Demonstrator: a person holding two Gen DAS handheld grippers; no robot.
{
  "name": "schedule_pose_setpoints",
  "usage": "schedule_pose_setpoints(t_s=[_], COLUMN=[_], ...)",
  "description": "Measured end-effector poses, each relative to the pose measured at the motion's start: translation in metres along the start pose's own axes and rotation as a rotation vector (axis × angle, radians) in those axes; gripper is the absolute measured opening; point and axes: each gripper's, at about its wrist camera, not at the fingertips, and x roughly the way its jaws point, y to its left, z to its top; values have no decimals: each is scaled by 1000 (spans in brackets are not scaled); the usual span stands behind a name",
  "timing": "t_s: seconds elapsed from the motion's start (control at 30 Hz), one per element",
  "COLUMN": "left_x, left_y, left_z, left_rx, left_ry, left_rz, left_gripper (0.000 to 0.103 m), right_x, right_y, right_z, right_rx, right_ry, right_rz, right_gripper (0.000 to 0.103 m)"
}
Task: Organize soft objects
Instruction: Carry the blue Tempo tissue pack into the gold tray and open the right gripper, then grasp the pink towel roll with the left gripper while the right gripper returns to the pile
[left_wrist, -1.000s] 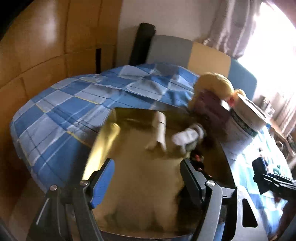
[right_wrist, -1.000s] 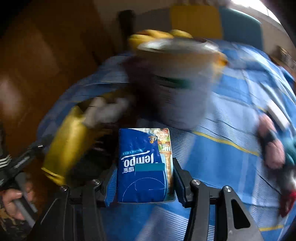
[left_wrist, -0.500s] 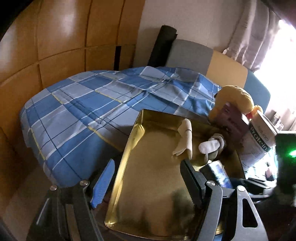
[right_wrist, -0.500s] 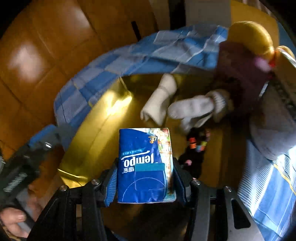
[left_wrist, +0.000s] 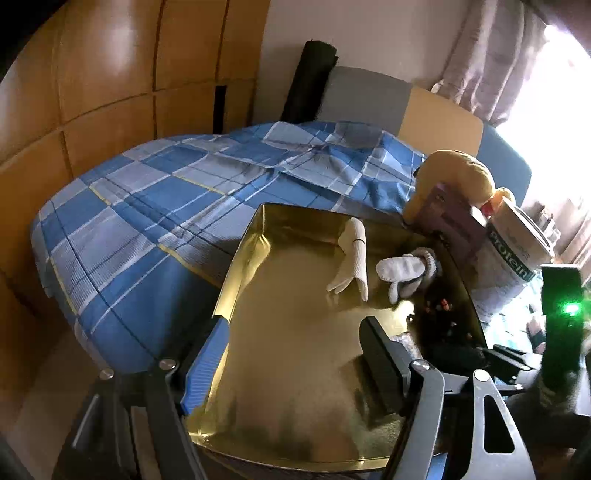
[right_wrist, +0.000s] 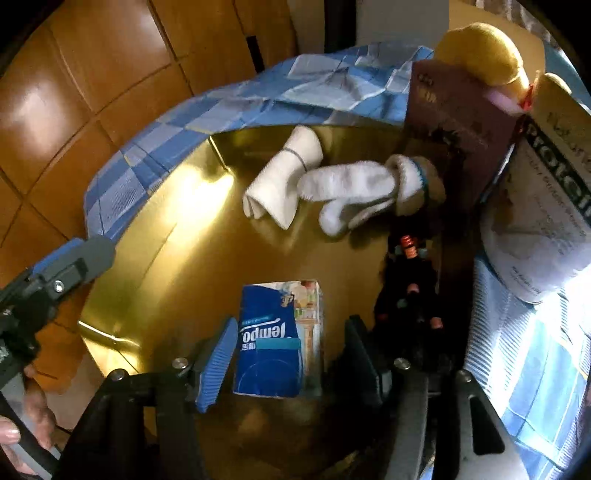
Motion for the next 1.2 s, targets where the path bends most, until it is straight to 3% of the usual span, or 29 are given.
schedule_pose_setpoints(t_s=[0.27, 0.6, 1.2], left_x=[-9, -19, -27], left_y=[-13, -40, -97], left_z=[-2, -8, -23], left_rx=[44, 126, 277], left_ry=[-15, -25, 6], left_rz=[-21, -67, -149], left_gripper=[74, 74, 74], right_x=[-35, -89, -155], right_y=[-12, -34, -136], right_z=[-5, -18, -55], right_rx=[54, 74, 280], right_ry=[-114, -271, -362], right_rz=[6, -89, -260], right_gripper=[61, 61, 61])
